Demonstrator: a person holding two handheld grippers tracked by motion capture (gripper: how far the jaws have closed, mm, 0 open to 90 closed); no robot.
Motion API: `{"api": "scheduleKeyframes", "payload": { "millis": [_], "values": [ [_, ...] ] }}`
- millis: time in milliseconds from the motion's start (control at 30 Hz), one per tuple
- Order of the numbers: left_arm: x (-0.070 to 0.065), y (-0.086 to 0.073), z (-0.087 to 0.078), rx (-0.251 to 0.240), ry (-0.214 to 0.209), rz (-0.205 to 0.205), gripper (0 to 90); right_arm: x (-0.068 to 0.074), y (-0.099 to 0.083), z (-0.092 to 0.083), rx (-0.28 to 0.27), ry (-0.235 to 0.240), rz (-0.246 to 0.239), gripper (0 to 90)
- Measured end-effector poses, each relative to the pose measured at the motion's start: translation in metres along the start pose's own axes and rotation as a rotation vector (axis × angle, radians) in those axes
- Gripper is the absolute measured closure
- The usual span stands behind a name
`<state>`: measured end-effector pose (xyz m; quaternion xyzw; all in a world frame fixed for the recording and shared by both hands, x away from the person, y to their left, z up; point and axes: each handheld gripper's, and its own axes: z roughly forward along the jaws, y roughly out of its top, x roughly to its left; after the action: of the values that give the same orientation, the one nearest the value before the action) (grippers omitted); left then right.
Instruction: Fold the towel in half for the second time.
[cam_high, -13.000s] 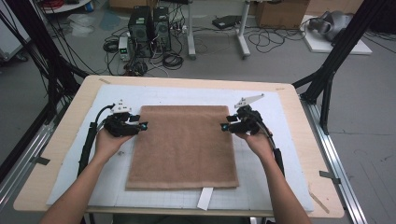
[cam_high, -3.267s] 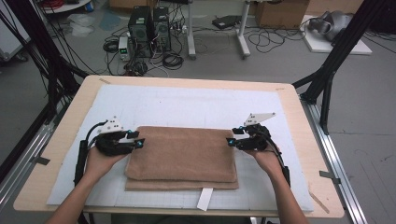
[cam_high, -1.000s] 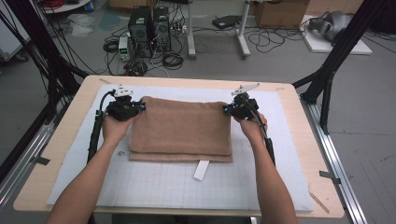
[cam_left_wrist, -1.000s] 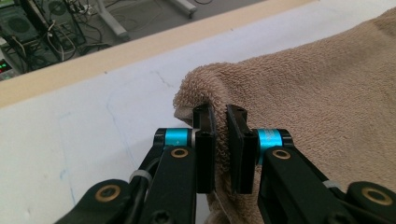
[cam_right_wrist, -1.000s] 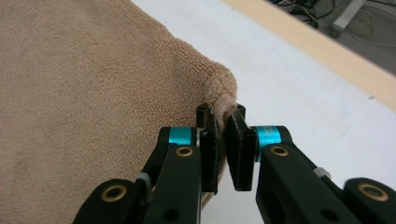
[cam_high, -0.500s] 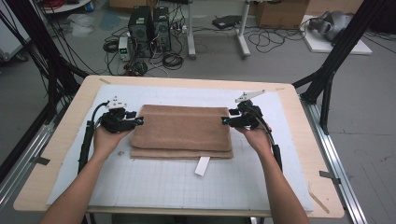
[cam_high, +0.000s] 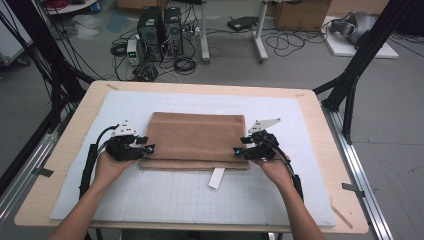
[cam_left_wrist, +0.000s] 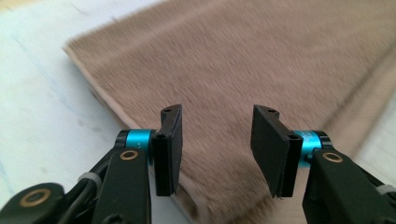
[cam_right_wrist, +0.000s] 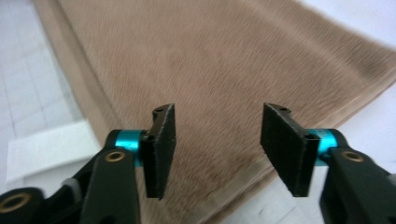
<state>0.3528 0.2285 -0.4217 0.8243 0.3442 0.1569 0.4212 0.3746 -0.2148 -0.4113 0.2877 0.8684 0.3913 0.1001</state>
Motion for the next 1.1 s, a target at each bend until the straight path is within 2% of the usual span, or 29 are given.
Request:
{"api": "scheduleKeyframes", "payload": {
  "millis": [133, 200, 267, 400, 467, 600, 667, 733, 833, 867, 1000, 1067, 1100],
  "values": [
    [-0.006, -0.013, 0.005, 0.042, -0.010, 0.002, 59.2, 0.003, -0.007, 0.008, 0.048, 0.016, -0.007, 51.9],
    [-0.007, -0.016, 0.006, 0.024, -0.006, -0.009, 61.4, 0.005, -0.009, 0.012, 0.071, 0.006, -0.015, 54.7],
    [-0.008, -0.017, 0.007, 0.024, 0.001, 0.003, 64.8, 0.007, -0.012, 0.015, 0.077, 0.001, -0.030, 59.5],
    [-0.014, -0.016, 0.009, 0.022, 0.013, 0.050, 80.3, 0.006, -0.013, 0.016, 0.066, 0.008, -0.044, 75.1],
    [-0.014, -0.015, 0.008, 0.022, 0.019, 0.048, 84.6, 0.005, -0.013, 0.015, 0.058, 0.017, -0.033, 81.7],
    [-0.014, -0.011, 0.000, -0.009, 0.017, 0.037, 86.7, 0.001, -0.010, 0.008, 0.026, 0.026, -0.033, 84.4],
    [-0.015, -0.007, -0.008, -0.041, 0.005, 0.020, 86.7, 0.001, -0.008, 0.001, 0.008, 0.024, -0.027, 84.7],
    [-0.019, -0.002, -0.017, -0.070, -0.001, 0.030, 86.8, 0.000, -0.004, -0.007, -0.008, 0.022, -0.042, 84.7],
    [-0.026, 0.002, -0.026, -0.078, -0.006, 0.061, 86.8, 0.001, 0.000, -0.018, -0.029, 0.037, -0.041, 84.6],
    [-0.029, 0.001, -0.028, -0.069, -0.016, 0.074, 86.7, 0.002, 0.000, -0.022, -0.026, 0.045, -0.044, 84.5],
    [-0.033, -0.008, -0.023, -0.022, -0.046, 0.071, 86.4, 0.008, -0.011, -0.023, 0.027, 0.083, -0.039, 83.4],
    [-0.034, -0.016, -0.016, 0.015, -0.052, 0.073, 86.1, 0.009, -0.019, -0.017, 0.049, 0.087, -0.030, 82.3],
    [-0.034, -0.020, -0.012, 0.051, -0.049, 0.065, 85.6, 0.010, -0.021, -0.015, 0.052, 0.091, -0.024, 81.6]
  ]
}}
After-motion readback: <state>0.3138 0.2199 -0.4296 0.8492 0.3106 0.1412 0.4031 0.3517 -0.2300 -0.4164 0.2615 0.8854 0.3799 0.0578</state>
